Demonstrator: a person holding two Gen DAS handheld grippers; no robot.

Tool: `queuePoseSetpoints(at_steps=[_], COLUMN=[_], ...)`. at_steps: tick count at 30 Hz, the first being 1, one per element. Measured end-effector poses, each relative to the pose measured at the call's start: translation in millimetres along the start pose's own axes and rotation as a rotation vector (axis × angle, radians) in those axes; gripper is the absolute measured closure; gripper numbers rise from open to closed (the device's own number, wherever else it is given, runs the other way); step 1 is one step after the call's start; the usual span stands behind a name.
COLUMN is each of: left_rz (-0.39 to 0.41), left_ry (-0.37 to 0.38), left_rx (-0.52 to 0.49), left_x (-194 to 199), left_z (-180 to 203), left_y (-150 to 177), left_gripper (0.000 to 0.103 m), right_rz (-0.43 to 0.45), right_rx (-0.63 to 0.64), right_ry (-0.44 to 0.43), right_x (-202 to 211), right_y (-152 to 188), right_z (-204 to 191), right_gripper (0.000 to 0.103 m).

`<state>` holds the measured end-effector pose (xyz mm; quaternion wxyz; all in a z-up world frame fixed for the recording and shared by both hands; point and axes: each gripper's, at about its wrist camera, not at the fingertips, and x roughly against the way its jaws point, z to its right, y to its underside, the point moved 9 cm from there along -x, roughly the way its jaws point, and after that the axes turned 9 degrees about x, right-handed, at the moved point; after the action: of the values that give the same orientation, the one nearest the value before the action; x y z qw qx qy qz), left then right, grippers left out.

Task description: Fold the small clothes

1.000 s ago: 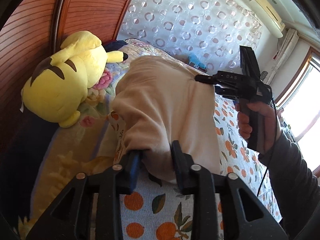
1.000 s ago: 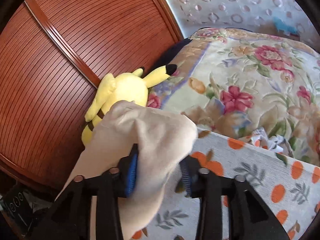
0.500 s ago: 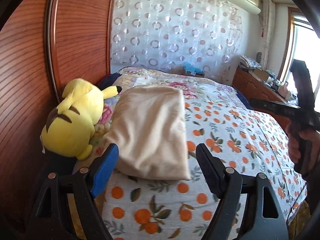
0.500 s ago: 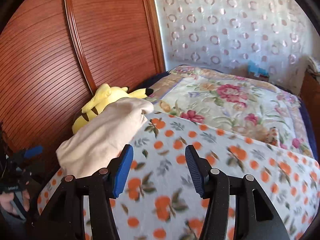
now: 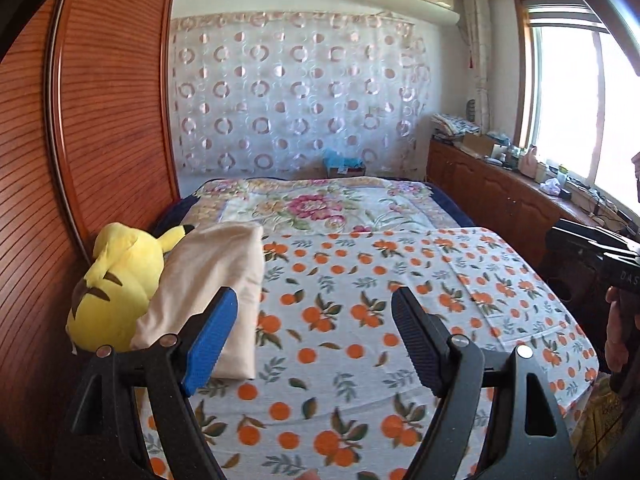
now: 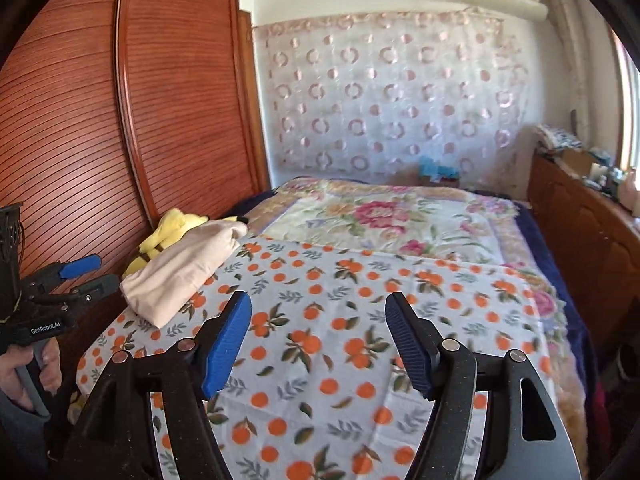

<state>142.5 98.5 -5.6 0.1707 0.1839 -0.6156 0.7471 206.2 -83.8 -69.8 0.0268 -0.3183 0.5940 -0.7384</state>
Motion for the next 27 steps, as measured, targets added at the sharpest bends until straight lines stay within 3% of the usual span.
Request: queuePoseSetpoints(at_steps=[7, 14, 27], left_rz=[0.022, 0.030, 0.024], left_ry=[0.011, 0.037, 0.041], left_rx=[-0.019, -0.023, -0.025], left_x=[18.2, 26.3, 28.4], left_z=[35.3, 56.0, 66.2], left_y=[-1.5, 0.3, 2.2], left_gripper=[0.023, 0.023, 0.023], right_rz=[0.064, 0.083, 0.088], right_rx=[-0.032, -0.043, -0.059], right_ry=[0.073, 0.121, 0.127], right_x=[48.0, 64.8, 71.5], right_y=[14.5, 30.7, 37.8], right_z=[-10.5, -18.8, -22.1], right_gripper=[0.031, 0.031, 0.031])
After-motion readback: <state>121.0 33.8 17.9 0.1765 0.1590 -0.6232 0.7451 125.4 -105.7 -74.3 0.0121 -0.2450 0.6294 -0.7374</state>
